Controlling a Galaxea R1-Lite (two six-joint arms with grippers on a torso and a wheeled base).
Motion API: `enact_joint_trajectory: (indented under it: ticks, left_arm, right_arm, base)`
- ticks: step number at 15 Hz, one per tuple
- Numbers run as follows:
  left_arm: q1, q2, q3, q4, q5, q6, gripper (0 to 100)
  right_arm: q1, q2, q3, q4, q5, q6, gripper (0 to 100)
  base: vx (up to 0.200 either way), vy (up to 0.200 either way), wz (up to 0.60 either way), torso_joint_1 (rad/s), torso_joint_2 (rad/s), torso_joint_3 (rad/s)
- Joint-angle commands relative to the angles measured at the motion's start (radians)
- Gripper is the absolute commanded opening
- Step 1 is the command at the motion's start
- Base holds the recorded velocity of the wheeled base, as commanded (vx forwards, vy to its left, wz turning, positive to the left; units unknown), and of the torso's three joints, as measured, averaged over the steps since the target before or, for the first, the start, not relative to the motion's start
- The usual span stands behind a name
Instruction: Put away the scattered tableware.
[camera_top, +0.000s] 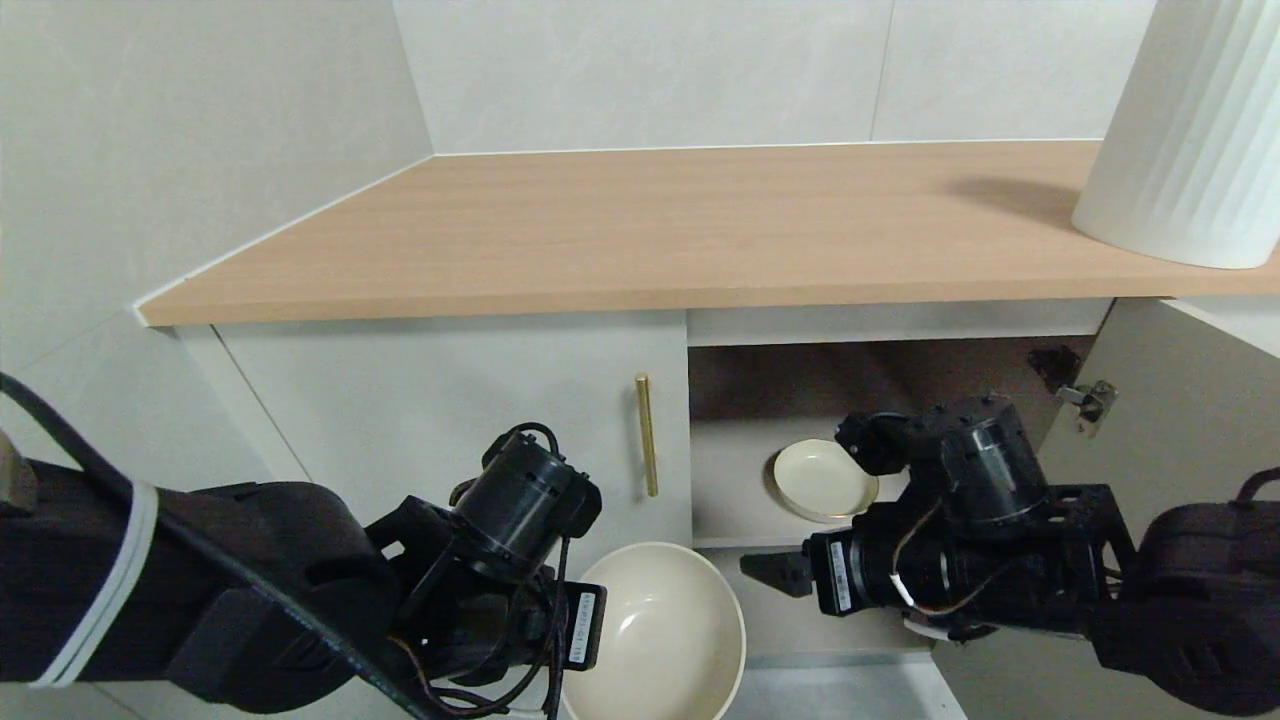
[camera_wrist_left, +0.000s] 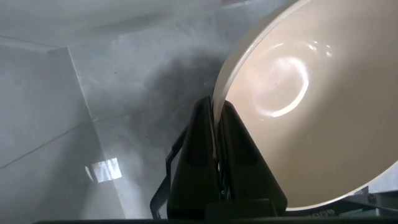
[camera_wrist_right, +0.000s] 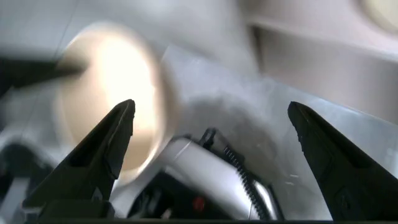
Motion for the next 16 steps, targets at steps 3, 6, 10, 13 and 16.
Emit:
enact_joint_trajectory:
  ticks: [3,6,10,13,16]
  left_arm:
    - [-0.006,0.010,-0.004,0.000,0.000,-0.001,0]
    - [-0.015,0.001,-0.004,0.000,0.000,-0.001,0]
    - [-0.027,-0.010,-0.002,0.000,0.000,-0.001,0]
    - [-0.036,-0.020,-0.001,0.000,-0.002,-0.001,0]
    - [-0.036,-0.019,0.001,0.001,-0.002,-0.001,0]
  right_arm:
    - [0.077,-0.035,0.047,0.000,-0.006,-0.034,100]
    - [0.088,0.030,0.044,-0.001,-0.056,-0.048,100]
    - [0.088,0.093,0.019,-0.008,-0.118,-0.045,100]
    - [0.088,0.105,0.011,-0.009,-0.118,-0.043,100]
    - [0.088,0.105,0.008,-0.009,-0.118,-0.043,100]
  base:
    - [0.000,0.000,0.00,0.000,0.00,0.000]
    - [0.000,0.000,0.00,0.000,0.00,0.000]
    - [0.000,0.000,0.00,0.000,0.00,0.000]
    - [0.000,0.000,0.00,0.000,0.00,0.000]
    - [0.000,0.000,0.00,0.000,0.00,0.000]
